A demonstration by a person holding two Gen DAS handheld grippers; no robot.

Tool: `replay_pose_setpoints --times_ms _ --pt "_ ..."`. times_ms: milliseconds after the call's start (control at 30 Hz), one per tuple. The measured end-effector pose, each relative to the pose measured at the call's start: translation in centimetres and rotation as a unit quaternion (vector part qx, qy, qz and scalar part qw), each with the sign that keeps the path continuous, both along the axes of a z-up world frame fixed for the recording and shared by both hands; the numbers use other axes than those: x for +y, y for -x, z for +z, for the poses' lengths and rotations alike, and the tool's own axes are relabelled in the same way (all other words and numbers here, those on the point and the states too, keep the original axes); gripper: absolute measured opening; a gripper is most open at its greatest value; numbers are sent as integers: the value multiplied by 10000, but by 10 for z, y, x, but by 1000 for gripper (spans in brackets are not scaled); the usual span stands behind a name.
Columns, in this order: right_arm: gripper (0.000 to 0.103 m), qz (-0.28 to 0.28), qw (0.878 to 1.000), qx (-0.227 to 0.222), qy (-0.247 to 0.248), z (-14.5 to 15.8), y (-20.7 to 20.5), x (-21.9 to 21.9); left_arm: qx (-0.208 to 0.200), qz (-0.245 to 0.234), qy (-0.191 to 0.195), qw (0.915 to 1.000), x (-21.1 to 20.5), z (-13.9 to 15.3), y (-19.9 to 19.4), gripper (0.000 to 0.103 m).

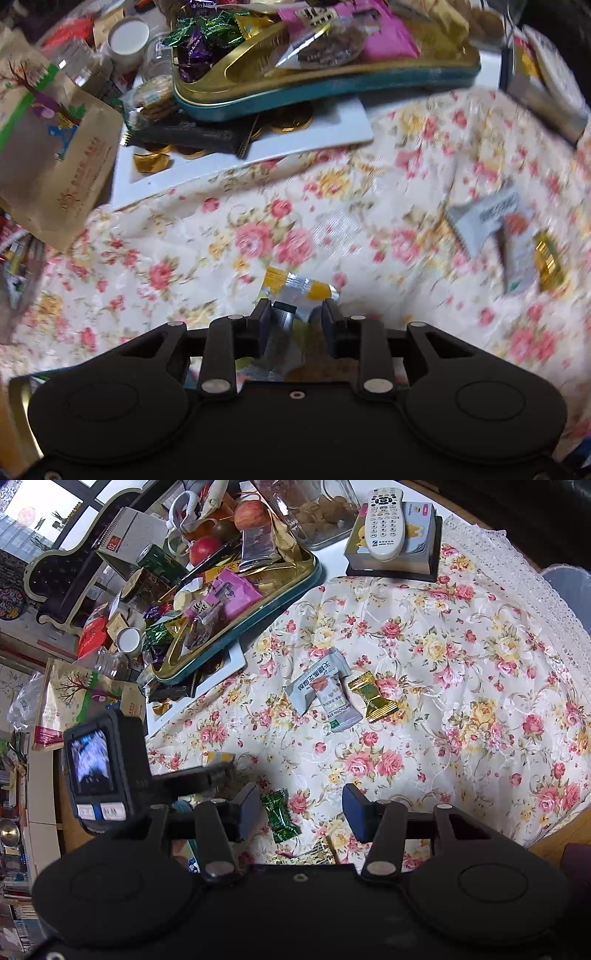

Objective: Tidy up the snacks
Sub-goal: 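Lift the silver candy with the left tool while the right tool approaches the gold candy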

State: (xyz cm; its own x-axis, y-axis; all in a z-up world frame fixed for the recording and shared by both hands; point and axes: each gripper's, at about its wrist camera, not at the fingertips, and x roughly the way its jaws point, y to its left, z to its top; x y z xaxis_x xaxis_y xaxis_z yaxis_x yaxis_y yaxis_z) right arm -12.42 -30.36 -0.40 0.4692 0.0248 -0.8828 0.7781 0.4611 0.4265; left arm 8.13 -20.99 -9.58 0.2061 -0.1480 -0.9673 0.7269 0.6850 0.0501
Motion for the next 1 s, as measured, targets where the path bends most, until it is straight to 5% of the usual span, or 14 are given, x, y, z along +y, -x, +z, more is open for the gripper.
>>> replay_pose_setpoints --times_ms 100,167,367,1000 --pt "53 0 10000 43 -24 -3 -3 -1 455 217 542 9973 5 12 -13 39" --pt "53 -21 10000 53 -17 -4 -4 -2 410 342 736 9959 11 19 -19 39" --pt "53 -160 9998 133 -52 -9 -6 -7 93 244 717 9971 29 16 -30 39" --pt "53 -224 9993 271 -118 -19 -8 -10 739 -147 851 9935 33 1 -21 39"
